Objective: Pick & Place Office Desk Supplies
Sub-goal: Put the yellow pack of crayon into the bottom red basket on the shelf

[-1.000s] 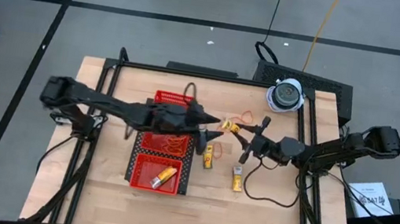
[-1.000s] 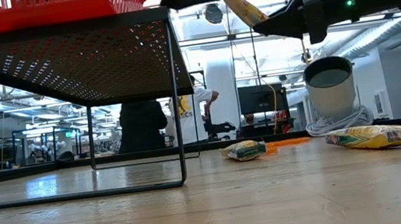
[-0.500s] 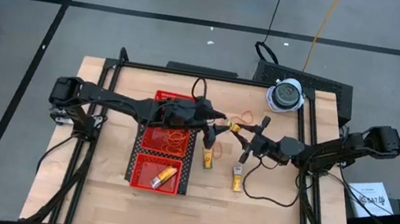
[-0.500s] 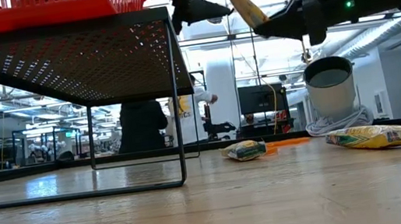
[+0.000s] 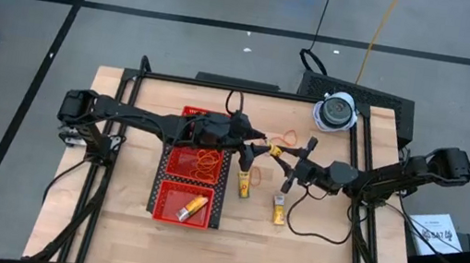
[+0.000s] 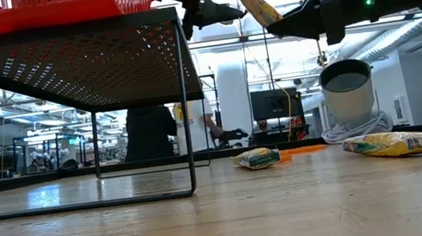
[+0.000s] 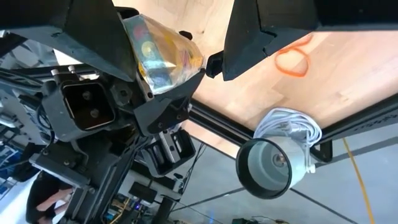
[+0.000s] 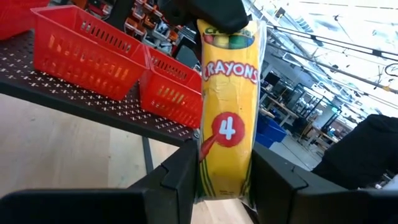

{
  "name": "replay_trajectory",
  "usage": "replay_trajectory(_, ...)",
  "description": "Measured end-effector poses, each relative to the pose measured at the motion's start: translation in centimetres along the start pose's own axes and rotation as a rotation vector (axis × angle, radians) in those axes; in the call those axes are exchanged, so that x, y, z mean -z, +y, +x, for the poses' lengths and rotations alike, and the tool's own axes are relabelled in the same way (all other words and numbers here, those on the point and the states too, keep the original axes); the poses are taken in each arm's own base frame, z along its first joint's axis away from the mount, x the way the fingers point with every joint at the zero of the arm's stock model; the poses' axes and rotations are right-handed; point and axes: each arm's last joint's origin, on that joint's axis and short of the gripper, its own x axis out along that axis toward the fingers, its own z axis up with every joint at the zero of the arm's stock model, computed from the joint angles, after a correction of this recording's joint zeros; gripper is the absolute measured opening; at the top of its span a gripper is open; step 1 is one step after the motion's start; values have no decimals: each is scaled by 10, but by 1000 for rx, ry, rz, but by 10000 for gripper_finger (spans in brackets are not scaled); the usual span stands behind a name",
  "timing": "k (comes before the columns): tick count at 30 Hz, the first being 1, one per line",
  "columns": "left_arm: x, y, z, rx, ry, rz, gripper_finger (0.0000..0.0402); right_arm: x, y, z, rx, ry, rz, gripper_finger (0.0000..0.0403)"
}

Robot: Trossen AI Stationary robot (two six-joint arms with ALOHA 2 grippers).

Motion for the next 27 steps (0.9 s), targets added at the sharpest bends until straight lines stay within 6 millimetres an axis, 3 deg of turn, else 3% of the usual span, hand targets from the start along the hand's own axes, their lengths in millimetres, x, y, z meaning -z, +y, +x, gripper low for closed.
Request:
replay_trajectory(6,0,0,0,7,6,1,233,0,0,0,0,1,1,116)
replay_trajectory(19,2,-1,0,36,26,55,49,0,0,0,2,4,79,117)
replay_trajectory(23,-2,-1,-5,73,43,62,15,0,1,0,-6,7,77,125)
replay_trajectory(27,-12,1,-19,96,80,59,7,2,2,0,-16,26,59,131)
